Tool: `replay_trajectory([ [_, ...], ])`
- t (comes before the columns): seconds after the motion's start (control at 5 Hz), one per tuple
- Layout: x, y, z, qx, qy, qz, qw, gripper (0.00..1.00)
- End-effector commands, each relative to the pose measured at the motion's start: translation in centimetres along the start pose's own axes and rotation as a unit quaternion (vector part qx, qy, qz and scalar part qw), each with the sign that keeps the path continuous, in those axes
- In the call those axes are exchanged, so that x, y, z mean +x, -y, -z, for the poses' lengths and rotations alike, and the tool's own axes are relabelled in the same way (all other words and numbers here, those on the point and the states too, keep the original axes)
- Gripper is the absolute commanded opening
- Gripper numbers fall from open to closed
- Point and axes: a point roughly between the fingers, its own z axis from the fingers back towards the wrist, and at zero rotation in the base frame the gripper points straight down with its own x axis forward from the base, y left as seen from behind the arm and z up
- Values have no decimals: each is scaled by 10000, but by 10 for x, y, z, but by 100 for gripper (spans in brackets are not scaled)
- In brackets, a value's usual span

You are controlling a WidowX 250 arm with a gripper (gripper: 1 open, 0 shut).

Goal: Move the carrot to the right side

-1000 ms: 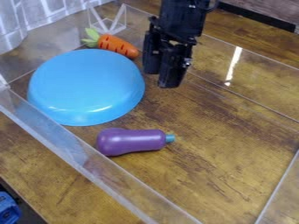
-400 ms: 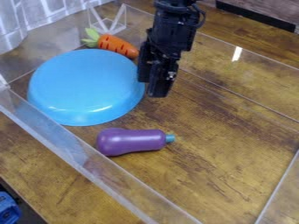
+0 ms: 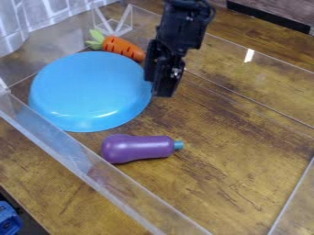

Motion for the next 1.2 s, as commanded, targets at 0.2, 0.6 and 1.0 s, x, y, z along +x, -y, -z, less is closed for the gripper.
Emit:
replay_trajectory([
  [0.2,-4,-32,-31,281,157,-125,9994,100],
  [0.6,24,-47,-40,224,207,-376,9988,0],
  [1.0,25,-75,-51,301,212,-830,9959,0],
])
